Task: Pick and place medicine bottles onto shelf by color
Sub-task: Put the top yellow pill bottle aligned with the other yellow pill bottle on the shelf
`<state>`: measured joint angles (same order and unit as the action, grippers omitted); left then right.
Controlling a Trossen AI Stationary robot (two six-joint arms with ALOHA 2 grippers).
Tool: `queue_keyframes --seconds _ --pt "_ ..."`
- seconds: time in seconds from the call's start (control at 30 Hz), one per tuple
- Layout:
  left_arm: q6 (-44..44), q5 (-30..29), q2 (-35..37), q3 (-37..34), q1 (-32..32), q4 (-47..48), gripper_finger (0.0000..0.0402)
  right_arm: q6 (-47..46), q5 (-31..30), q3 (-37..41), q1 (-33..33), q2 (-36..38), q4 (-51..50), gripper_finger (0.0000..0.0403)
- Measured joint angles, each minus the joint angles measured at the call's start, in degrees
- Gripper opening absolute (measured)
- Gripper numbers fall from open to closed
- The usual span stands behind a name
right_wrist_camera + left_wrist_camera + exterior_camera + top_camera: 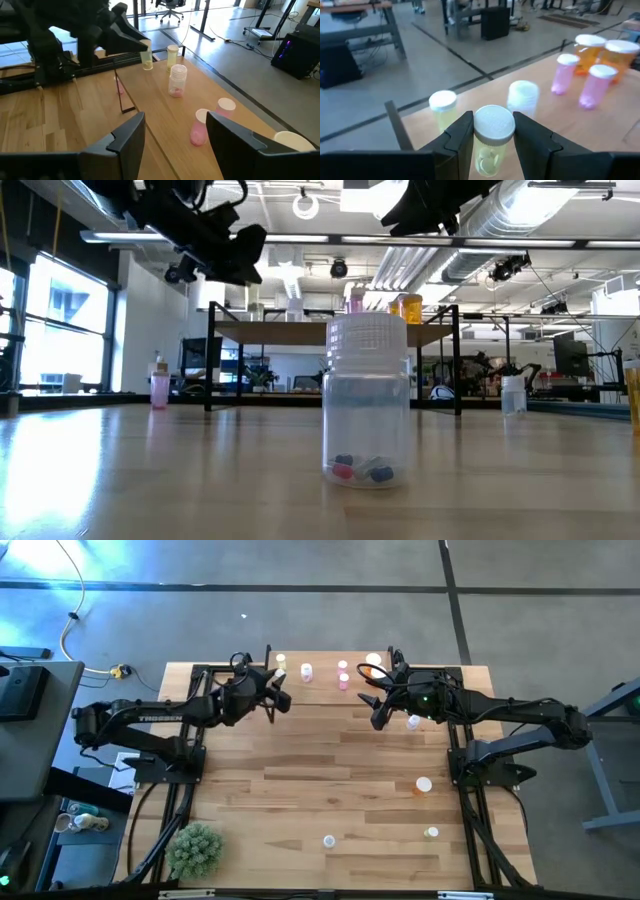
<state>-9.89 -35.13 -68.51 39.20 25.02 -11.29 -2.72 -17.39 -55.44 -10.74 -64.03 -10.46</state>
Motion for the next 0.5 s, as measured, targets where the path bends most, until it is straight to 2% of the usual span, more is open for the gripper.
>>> queue_keyframes --seconds 0.27,0.5 --pt "-2.0 3.9 -2.0 0.0 3.9 -0.2 0.0115 0.1 0.0 0.0 0.0 0.0 0.0 0.0202" --pt "-2.1 3.2 -4.0 0.0 3.9 -0.1 0.0115 0.1 0.0 0.0 0.0 0.0 0.0 0.0202"
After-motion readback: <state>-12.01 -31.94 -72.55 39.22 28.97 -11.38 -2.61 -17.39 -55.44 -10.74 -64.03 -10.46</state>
